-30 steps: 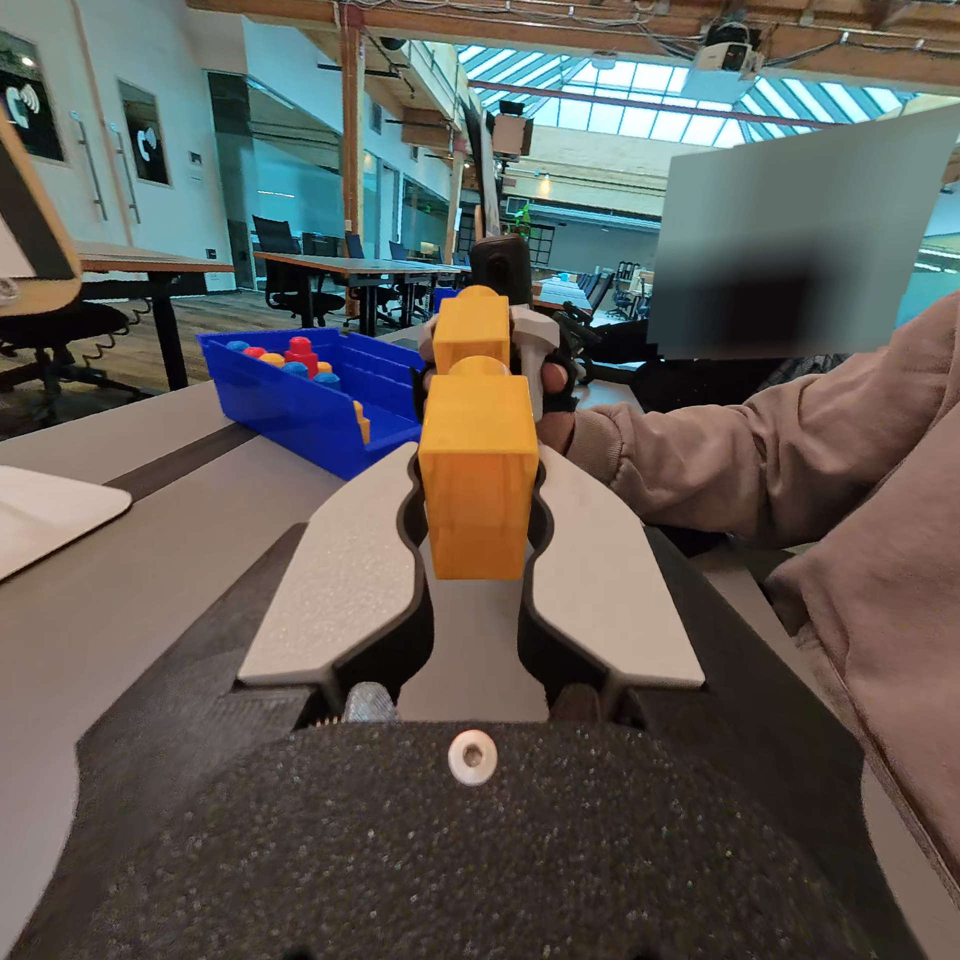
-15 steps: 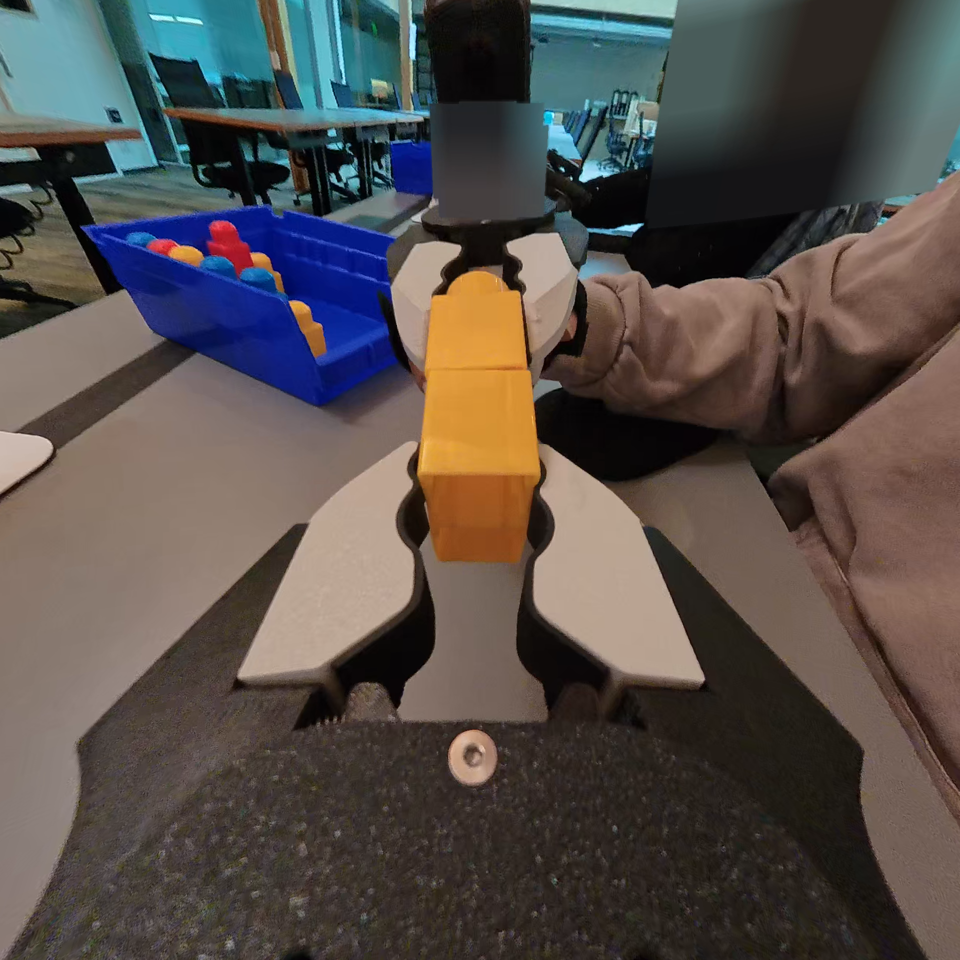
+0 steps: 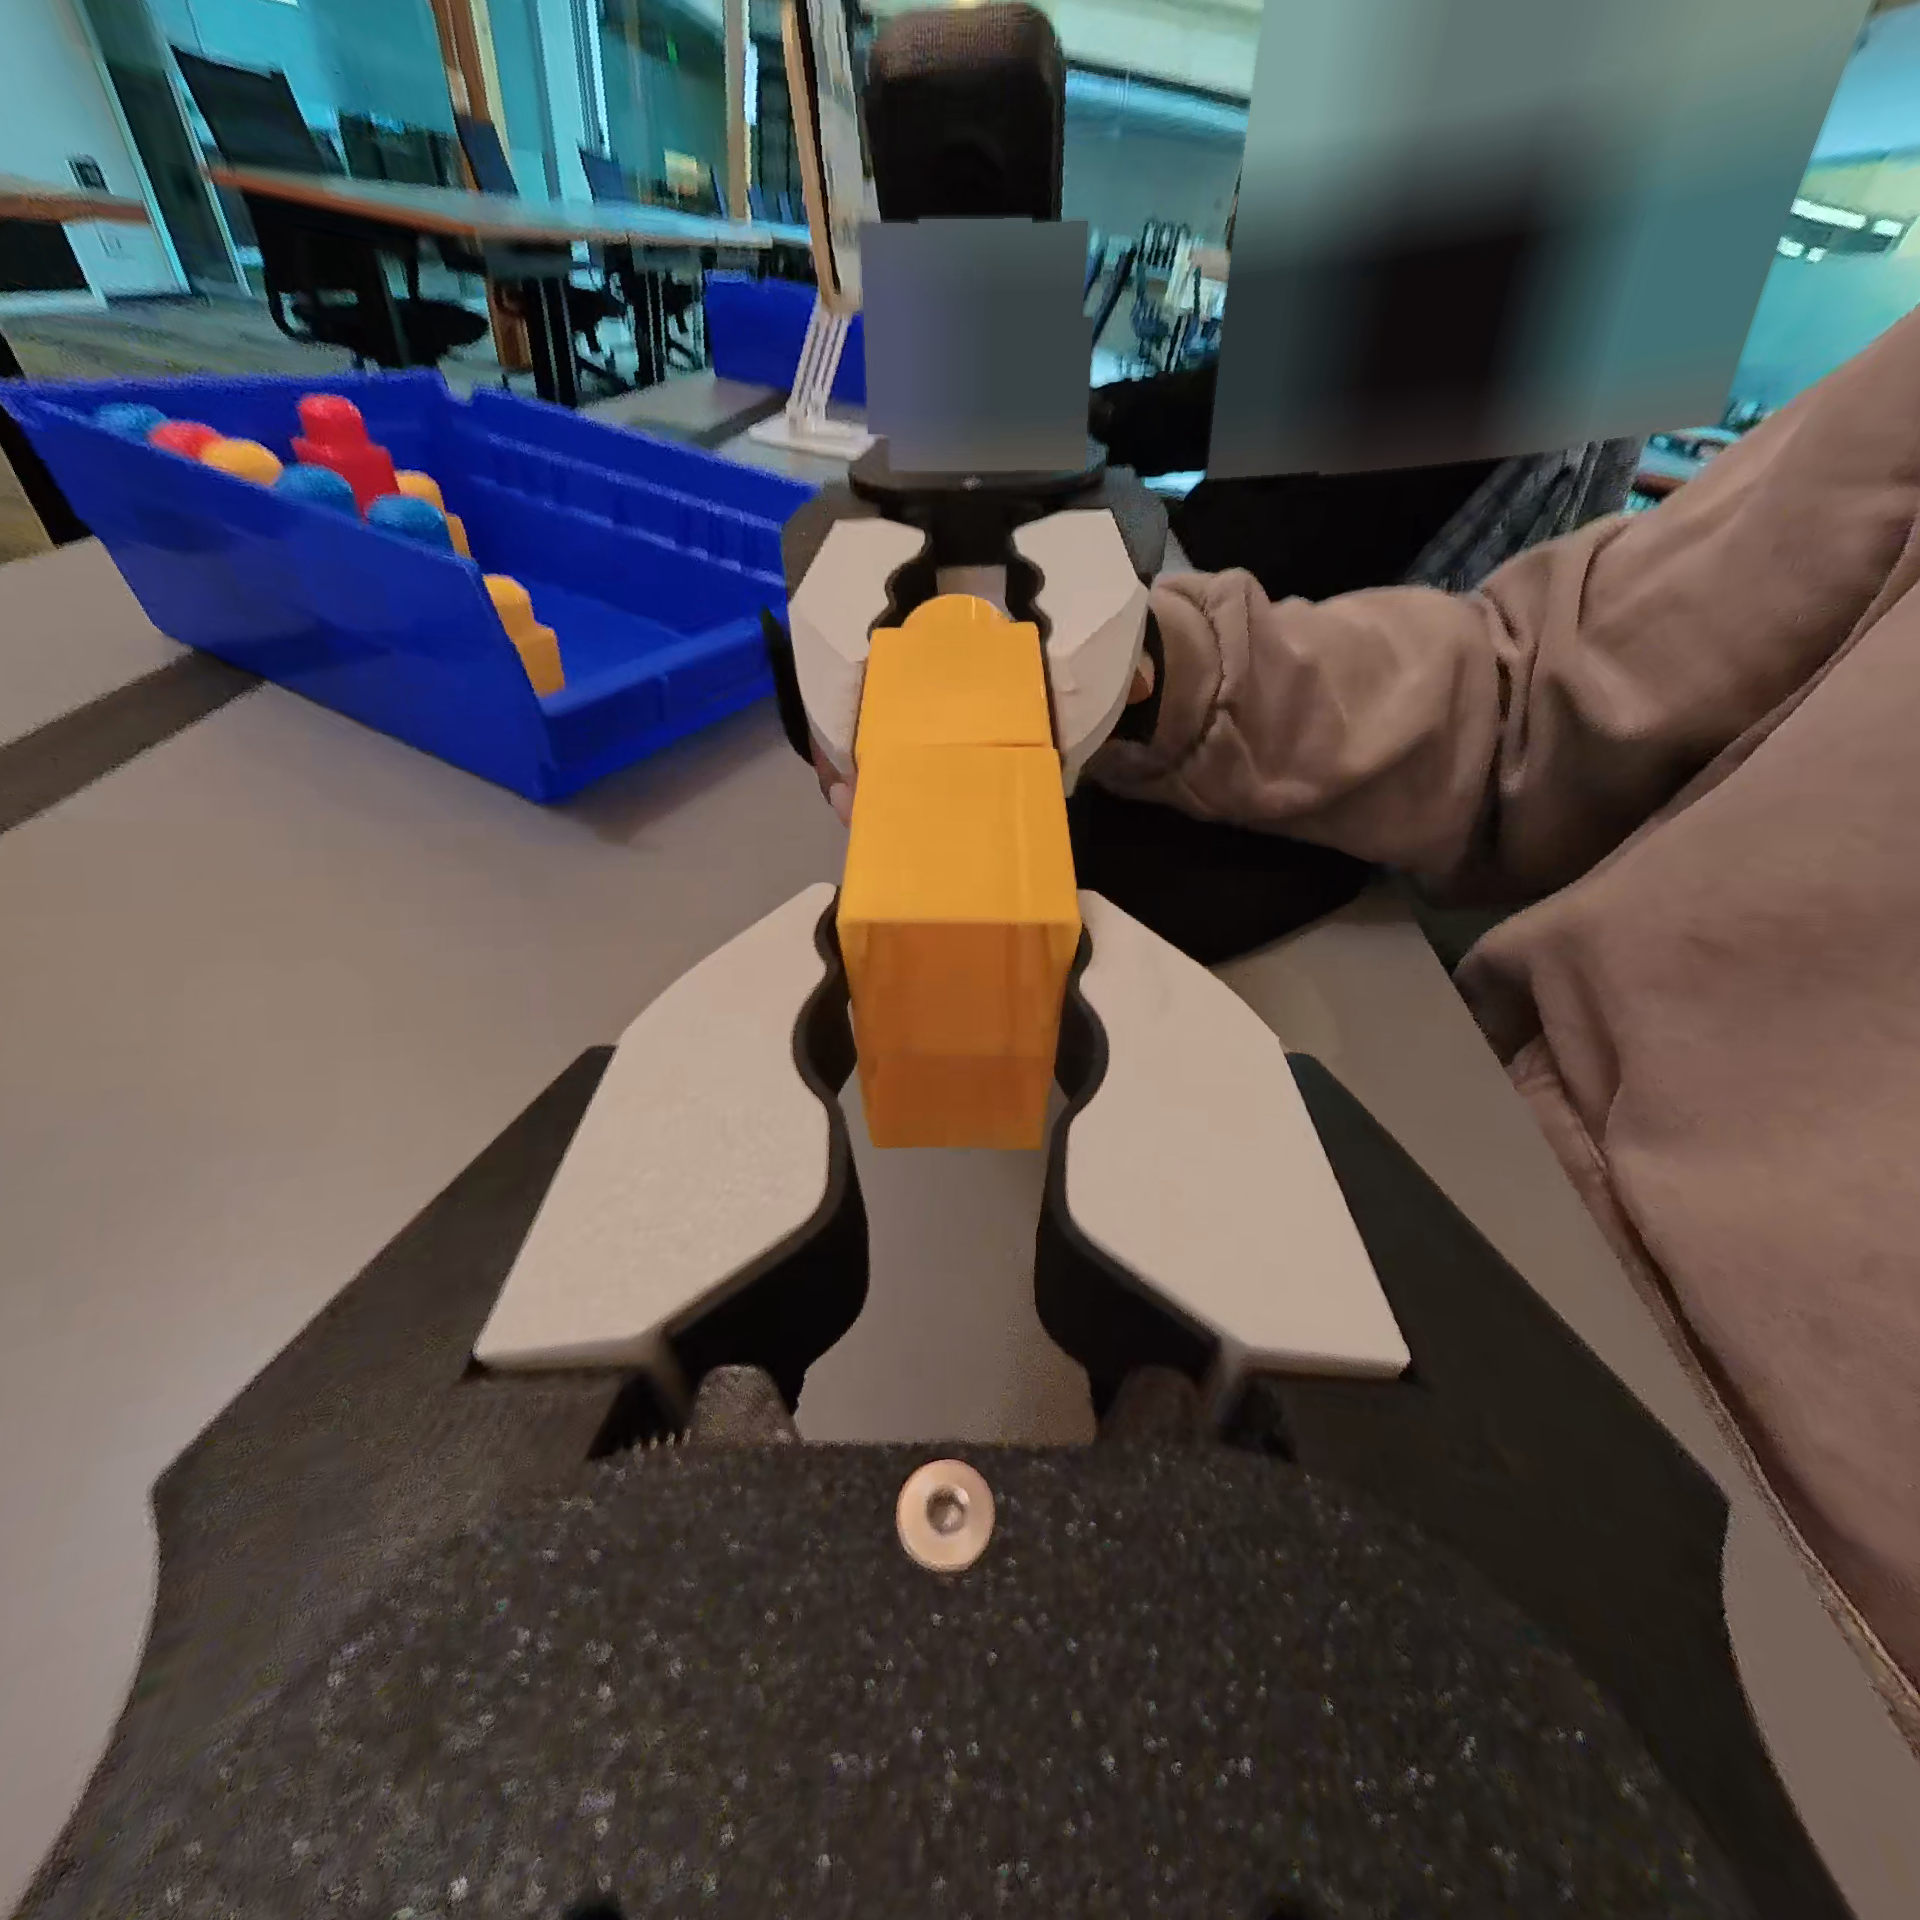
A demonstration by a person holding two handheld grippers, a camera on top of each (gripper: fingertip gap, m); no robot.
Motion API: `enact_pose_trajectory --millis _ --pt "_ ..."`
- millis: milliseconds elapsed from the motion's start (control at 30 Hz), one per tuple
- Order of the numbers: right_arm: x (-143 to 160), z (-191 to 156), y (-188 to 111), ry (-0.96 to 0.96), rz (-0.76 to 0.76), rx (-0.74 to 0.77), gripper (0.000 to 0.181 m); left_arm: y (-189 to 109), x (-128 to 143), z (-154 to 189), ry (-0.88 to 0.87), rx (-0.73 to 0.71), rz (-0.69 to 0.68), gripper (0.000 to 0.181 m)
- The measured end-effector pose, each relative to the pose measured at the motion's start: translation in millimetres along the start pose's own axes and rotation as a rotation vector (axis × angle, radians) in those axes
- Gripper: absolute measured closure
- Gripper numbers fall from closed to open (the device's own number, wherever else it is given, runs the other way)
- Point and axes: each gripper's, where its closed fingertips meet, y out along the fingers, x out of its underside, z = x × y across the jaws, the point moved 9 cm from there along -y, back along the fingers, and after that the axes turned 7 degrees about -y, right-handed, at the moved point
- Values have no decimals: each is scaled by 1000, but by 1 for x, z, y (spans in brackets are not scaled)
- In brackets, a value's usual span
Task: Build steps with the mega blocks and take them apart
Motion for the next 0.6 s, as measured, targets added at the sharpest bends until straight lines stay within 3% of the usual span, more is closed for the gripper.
enact_pose_trajectory --millis 100,267,300,600 --pt "-5 -3 -8 45 65 14 138 -7 -4 0 -6 4 65 145" --pt "-4 -11 -12 73 138 35 144 -4 0 4 4 19 47 145" --pt "-5 -12 -12 62 134 48 151 -2 1 6 10 23 47 145" --pt "-36 -19 -33 -67 -58 98 152 2 5 8 103 -82 47 148"
